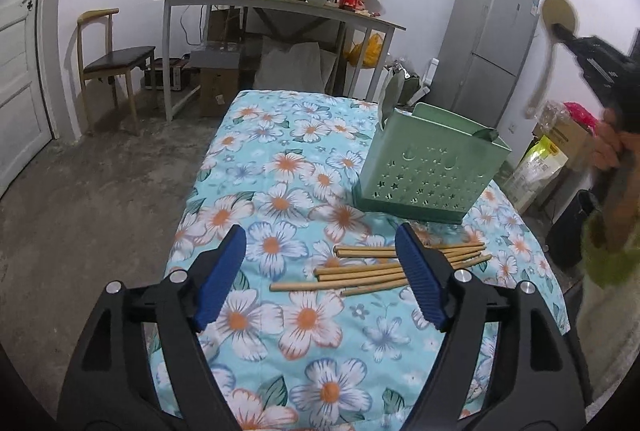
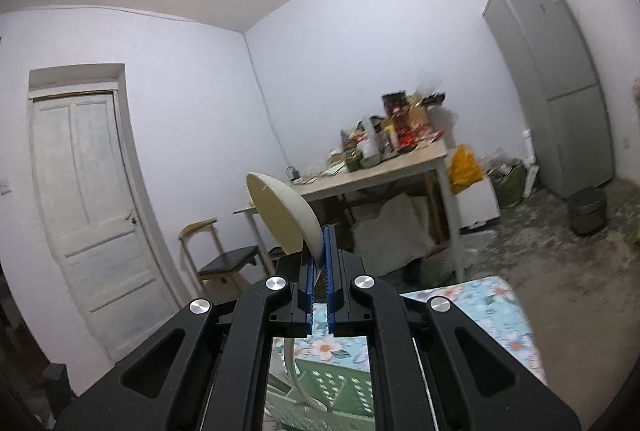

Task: Organize utensils
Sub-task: 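Lower the white ladle into the green holder and open the right tool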

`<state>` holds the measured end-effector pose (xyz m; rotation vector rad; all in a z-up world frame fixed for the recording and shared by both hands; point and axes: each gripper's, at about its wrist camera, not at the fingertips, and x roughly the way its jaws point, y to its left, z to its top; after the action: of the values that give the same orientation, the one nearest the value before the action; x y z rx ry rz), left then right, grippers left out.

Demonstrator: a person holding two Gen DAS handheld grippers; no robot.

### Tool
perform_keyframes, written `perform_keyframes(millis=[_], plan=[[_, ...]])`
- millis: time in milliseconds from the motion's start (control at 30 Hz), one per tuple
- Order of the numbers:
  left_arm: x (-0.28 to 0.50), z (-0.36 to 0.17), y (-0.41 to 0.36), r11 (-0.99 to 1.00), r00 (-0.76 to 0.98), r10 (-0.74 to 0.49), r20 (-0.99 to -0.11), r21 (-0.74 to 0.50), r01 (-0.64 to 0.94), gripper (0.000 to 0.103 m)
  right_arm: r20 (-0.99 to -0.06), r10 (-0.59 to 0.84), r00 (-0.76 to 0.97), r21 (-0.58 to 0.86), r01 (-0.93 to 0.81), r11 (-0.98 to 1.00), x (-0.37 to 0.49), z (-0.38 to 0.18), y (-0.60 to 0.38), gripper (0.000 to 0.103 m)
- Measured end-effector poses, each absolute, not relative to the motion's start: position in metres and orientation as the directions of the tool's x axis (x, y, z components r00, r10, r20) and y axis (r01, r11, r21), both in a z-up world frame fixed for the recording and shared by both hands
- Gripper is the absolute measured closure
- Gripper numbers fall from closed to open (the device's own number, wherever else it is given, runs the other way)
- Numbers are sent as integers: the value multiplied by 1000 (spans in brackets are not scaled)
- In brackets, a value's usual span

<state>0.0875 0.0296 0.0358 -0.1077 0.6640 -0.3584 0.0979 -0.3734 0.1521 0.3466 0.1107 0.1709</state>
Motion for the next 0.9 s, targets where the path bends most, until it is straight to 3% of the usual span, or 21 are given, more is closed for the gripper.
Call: perform_keyframes(millis=[267,700,867,900], plan=[[96,28,31,936,720,-350,-599,-199,289,25,-191,217,957,322,-148,935,156,98,-366,98],[108,19,44,934,724,-358,-590,-240,266,25,-351,212,912,297,-106,949,165,45,-360,97],[109,17,49,934,724,-355,-592,-260,246,25,-402,199,894,296,-78,952,155,39,-359,94],[109,18,50,933,724,-356,-590,-263,245,25,-411,198,890,301,-73,951,152,38,-360,88]])
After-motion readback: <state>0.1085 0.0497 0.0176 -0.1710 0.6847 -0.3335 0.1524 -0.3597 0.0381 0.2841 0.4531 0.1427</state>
